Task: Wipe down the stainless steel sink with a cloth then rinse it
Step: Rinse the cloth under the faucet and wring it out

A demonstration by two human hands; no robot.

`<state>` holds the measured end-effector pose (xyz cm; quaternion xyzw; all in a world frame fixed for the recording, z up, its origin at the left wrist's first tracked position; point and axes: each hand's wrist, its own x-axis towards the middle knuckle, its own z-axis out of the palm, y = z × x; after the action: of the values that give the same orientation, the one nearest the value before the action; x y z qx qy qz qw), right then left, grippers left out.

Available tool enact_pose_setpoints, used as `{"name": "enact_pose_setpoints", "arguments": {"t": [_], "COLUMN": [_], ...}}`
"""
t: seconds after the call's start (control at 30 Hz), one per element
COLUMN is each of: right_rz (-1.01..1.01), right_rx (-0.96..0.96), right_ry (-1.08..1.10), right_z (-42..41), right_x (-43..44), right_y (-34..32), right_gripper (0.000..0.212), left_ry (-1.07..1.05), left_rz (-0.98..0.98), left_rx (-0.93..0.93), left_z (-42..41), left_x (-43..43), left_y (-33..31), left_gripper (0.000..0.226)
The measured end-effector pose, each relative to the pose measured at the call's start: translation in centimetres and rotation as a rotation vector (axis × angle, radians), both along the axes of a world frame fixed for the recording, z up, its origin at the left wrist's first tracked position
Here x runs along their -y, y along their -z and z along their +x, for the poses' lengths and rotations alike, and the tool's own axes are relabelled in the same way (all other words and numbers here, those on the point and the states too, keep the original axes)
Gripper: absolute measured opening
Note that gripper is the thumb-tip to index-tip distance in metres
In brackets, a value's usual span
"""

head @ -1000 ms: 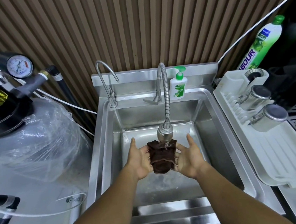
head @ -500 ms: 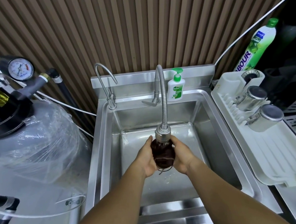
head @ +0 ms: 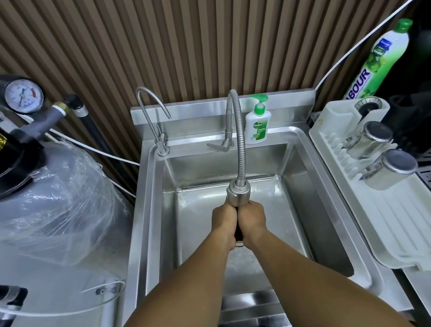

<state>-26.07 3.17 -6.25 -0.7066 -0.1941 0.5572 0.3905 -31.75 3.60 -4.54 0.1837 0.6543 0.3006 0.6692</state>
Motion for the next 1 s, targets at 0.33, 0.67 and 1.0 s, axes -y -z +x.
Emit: {"name": "enact_pose_setpoints", "arguments": {"t": [0.33,0.67,1.0], "right_rz": [-0.017,-0.049,-0.116], "right_rx": [0.035,0.023,-0.686], "right_ry": [0.098,0.035,-0.025], "right_z": [0.4,0.7,5.5], "right_x": [-0.8,-1.3,0.7], "right_y": [0.3,0.3,-0.1], "right_gripper": [0.024,0.026,0.072], "left_ry": [0.044,0.006,-0.048], "left_rz": [0.054,-0.006,-0.177], "left_rx": [-0.075,-0.041,0.452], "left_z": [0.2,0.1,-4.8], "left_x": [-0.7,-0.9,0.1], "left_y": [0.0,0.0,0.9], "left_gripper": [0.021,0.020,0.088]}}
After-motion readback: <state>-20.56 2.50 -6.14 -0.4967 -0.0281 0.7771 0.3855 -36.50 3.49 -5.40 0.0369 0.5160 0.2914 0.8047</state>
